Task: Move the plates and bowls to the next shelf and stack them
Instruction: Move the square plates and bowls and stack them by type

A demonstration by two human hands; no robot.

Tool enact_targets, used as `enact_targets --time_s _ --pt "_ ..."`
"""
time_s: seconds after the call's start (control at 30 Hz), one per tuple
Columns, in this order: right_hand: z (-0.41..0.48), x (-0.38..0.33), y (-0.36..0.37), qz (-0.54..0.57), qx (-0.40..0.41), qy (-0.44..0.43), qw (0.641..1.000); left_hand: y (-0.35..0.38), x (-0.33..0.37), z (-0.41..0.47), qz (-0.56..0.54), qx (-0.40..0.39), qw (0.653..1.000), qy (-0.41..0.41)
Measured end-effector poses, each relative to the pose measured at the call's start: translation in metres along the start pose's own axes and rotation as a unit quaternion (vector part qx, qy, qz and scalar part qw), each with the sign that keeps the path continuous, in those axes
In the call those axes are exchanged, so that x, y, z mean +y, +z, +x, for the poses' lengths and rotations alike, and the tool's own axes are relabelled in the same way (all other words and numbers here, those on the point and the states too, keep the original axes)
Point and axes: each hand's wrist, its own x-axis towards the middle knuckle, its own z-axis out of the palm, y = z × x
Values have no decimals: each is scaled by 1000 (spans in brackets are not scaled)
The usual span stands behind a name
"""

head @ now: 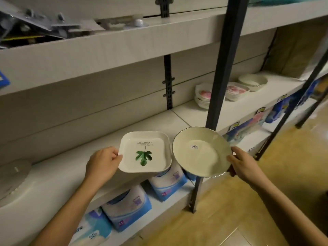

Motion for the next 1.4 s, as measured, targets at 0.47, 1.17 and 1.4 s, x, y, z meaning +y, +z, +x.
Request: enact_targets --time_s 0.47,1.17,1.4 --pt "9 119 -167 -6 63 58 996 94 192 -34 -30 -13 998 54" --pt "206 187 -307 25 122 91 988 215 385 118 -85 -43 994 54" --pt "282 188 -323 38 96 78 992 240 413 177 -92 -44 995 6"
